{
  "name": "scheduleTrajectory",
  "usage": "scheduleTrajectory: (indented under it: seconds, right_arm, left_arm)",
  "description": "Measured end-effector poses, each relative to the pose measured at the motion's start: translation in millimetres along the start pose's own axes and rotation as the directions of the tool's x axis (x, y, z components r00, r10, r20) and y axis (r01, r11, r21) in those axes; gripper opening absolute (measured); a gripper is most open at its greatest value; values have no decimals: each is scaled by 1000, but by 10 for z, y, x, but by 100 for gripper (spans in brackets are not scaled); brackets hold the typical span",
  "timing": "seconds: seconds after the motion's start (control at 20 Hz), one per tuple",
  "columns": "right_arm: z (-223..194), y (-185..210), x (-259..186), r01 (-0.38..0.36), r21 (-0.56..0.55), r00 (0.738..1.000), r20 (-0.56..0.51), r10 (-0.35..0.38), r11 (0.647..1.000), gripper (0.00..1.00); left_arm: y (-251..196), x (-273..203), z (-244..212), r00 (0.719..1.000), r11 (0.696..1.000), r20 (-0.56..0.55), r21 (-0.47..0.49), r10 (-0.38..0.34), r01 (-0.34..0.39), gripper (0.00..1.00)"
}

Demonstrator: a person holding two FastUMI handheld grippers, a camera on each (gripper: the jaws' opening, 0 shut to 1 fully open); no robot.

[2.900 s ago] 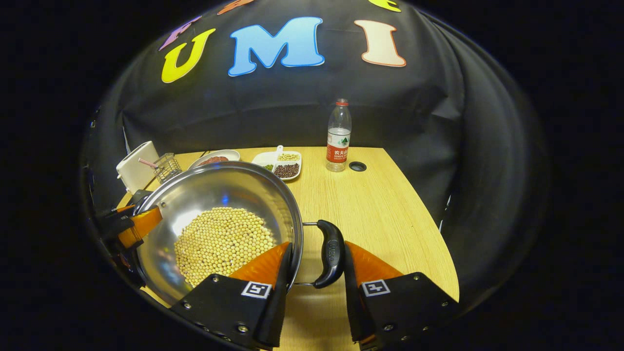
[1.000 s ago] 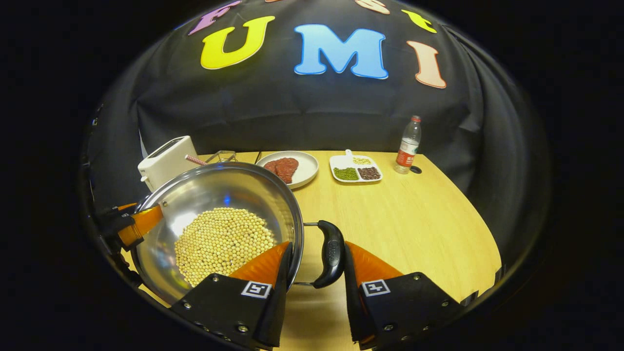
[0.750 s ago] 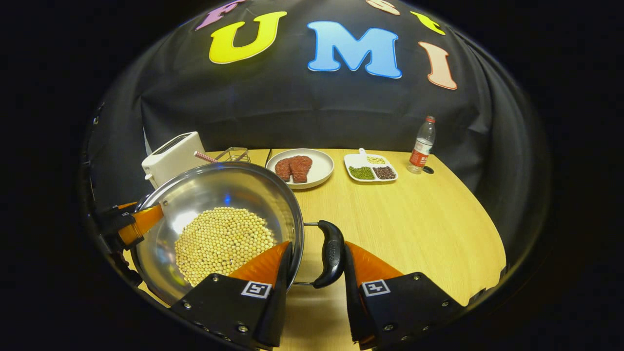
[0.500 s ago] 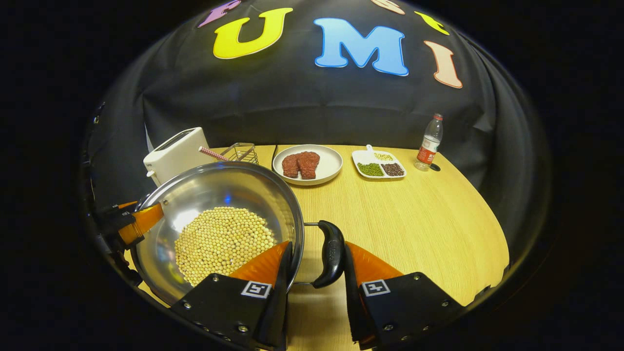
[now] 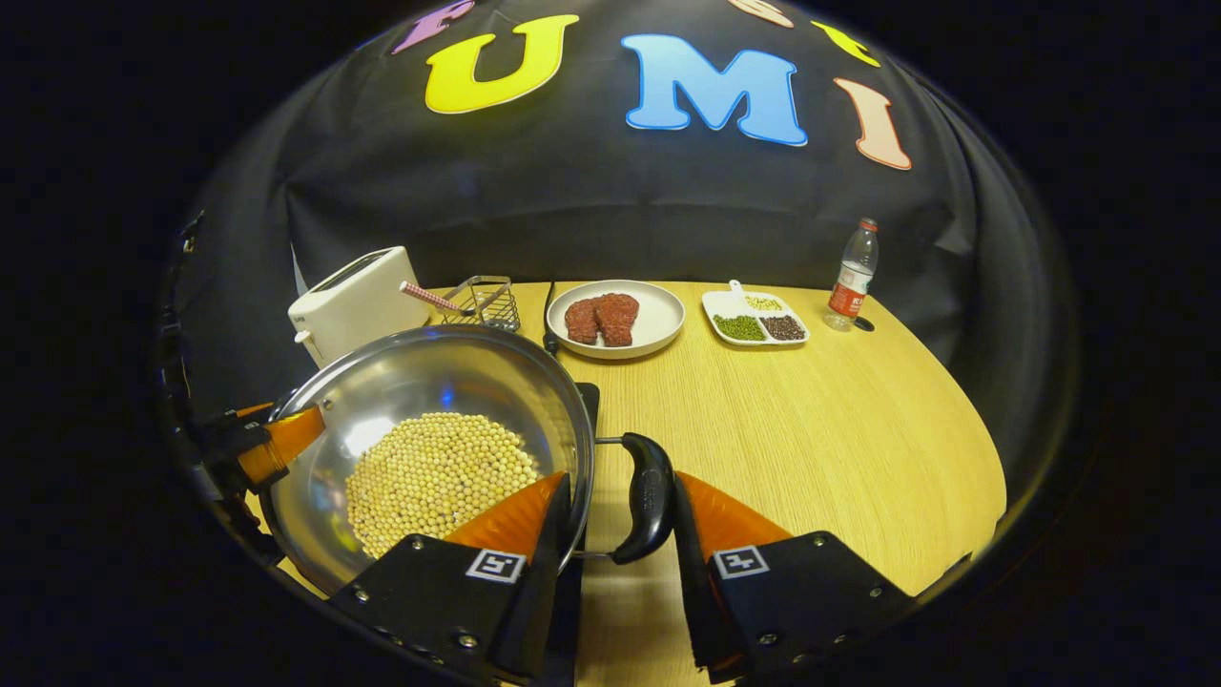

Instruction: First push the handle of the pot to place it horizontally, then grasp the pot with both hands and set it on the induction cooktop.

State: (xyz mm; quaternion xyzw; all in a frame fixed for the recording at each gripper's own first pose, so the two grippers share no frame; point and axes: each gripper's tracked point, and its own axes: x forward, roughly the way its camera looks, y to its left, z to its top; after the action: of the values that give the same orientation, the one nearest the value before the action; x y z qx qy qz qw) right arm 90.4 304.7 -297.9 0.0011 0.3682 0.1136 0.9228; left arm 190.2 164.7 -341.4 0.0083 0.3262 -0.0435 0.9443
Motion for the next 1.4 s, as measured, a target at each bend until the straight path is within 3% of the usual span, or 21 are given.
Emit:
scheduleTrajectory:
  seconds: [0.05,0.1,0.2,0.45,0.8,1.0,1.4]
  right_arm:
    - [26,7,3,-11,-18,1000,18,11,1000,57]
    - [56,25,-12,-24,-34,999,37,26,999,66]
    - [117,-40,-77,-13,-56,997,79,17,998,100]
    - [390,-319,-398,19,-54,979,205,-8,998,97]
    - [684,-917,-1208,43,-31,931,364,-29,999,97]
    - [619,-1310,-1722,54,-31,908,418,-36,998,97]
    - [423,-1723,-2597,17,-70,877,481,19,997,97]
  left_arm:
    - [12,-23,63,1000,1000,25,14,12,-12,77]
    - [18,-30,131,999,999,46,33,25,-26,77]
    - [-4,-135,296,994,997,96,60,45,-51,100]
    - [-320,-419,727,979,997,202,65,18,-32,99]
    - [-1229,-1206,1179,937,997,344,74,-54,30,99]
    - [-1746,-1701,1191,923,997,379,53,-68,52,99]
    - [-2544,-3014,1276,857,994,508,93,-89,48,100]
